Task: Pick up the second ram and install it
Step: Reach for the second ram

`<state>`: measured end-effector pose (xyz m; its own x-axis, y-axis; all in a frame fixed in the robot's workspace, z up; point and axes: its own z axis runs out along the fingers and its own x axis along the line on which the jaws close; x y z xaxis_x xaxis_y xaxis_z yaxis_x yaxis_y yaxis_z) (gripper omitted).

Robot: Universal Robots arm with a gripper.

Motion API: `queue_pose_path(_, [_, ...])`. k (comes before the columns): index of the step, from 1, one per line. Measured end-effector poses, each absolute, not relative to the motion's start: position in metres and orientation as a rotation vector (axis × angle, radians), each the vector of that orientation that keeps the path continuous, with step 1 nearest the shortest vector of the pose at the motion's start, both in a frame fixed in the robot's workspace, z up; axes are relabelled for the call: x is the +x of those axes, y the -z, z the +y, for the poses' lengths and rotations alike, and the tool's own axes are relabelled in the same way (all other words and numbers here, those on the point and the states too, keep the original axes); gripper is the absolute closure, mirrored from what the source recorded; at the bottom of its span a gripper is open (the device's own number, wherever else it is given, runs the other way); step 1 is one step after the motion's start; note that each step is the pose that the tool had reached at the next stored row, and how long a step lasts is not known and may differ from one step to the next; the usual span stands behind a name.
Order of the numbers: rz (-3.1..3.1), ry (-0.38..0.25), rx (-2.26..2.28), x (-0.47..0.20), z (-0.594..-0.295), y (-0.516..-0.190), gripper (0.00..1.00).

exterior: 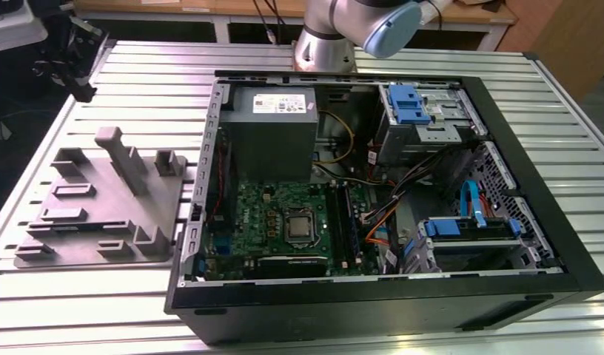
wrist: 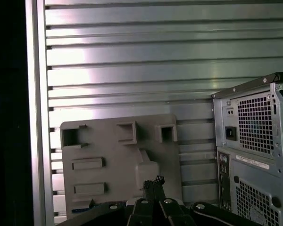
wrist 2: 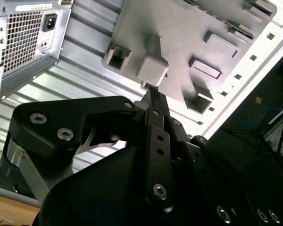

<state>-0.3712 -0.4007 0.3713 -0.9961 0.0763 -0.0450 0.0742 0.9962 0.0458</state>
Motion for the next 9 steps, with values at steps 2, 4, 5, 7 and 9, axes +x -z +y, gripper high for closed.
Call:
queue_pose_path(2, [3.092,-0.068,0.117,-0.375,-0.401,-0.37,0.9])
queue_pose_path(4, [3.092,-0.068,0.117,-0.379,-0.401,-0.368,0.9])
queue_pose_path(5, [3.092,-0.068,0.117,-0.38,-0.402,-0.367,0.9])
queue_pose_path(7, [3.092,-0.068,0.117,-0.383,-0.402,-0.365,0.9])
queue_pose_path(9, [3.092,-0.068,0.117,-0.386,-0.403,-0.364,0.9])
